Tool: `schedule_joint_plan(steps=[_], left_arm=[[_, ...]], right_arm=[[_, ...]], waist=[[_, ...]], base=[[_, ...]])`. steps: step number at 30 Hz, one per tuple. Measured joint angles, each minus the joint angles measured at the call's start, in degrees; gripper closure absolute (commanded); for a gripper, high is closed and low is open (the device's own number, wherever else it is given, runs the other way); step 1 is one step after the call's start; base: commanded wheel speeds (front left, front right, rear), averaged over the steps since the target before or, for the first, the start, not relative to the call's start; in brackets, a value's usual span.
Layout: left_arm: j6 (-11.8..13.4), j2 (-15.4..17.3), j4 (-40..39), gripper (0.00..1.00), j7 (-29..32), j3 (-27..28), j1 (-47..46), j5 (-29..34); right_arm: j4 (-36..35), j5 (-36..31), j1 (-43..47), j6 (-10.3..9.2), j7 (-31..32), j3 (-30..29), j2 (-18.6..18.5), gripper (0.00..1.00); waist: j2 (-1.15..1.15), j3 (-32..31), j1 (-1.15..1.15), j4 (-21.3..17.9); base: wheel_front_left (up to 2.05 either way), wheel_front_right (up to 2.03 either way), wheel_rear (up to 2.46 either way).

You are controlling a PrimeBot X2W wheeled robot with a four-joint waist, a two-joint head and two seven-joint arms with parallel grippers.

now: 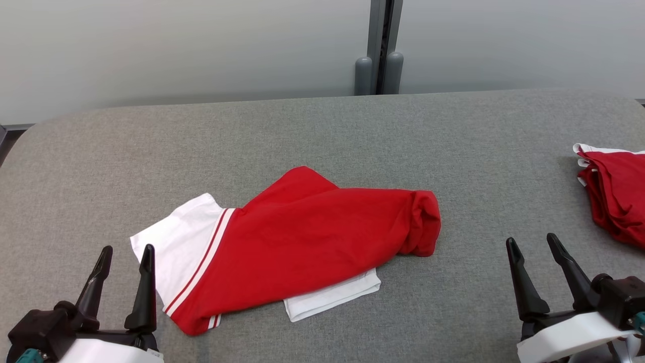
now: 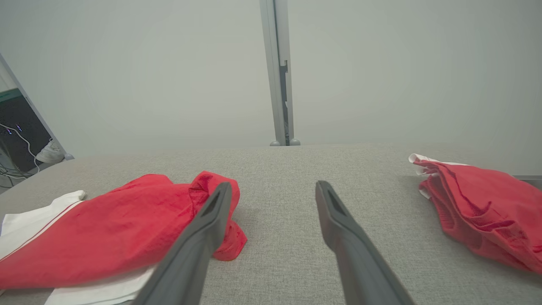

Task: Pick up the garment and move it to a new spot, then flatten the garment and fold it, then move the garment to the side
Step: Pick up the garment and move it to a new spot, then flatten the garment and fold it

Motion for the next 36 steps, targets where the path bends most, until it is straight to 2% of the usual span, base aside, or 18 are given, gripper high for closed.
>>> schedule_joint_plan(steps=[15, 20, 25, 36], left_arm=[[0.5, 0.1, 0.1, 0.00, 0.1, -0.2, -0.1, 0.0], [0.2, 0.1, 1.0, 0.00, 1.1, -0.2, -3.5, -0.7], [-1.8, 0.0, 4.6, 0.00, 3.0, -0.7, -9.5, -2.2], [-8.2, 0.5, 21.1, 0.00, 9.6, -2.6, -21.6, -6.1]], right_arm=[[-0.3, 0.0, -0.1, 0.00, 0.0, -0.2, 0.1, 0.00], [-1.2, 0.0, -0.7, 0.00, 0.0, -0.2, 0.1, 0.00], [-1.6, -0.2, -2.4, 0.00, 0.0, 0.4, 0.1, 0.00], [-1.3, -0.1, -5.9, 0.00, -1.2, 1.3, 0.2, 0.00]], waist=[[0.00, 0.9, 0.00, 0.2], [0.00, 2.7, 0.00, 0.2], [0.00, 5.7, 0.00, 0.0], [0.00, 13.4, 0.00, -1.8]], base=[[0.00, 0.00, 0.00], [0.00, 0.00, 0.00], [0.00, 0.00, 0.00], [0.00, 0.00, 0.00]])
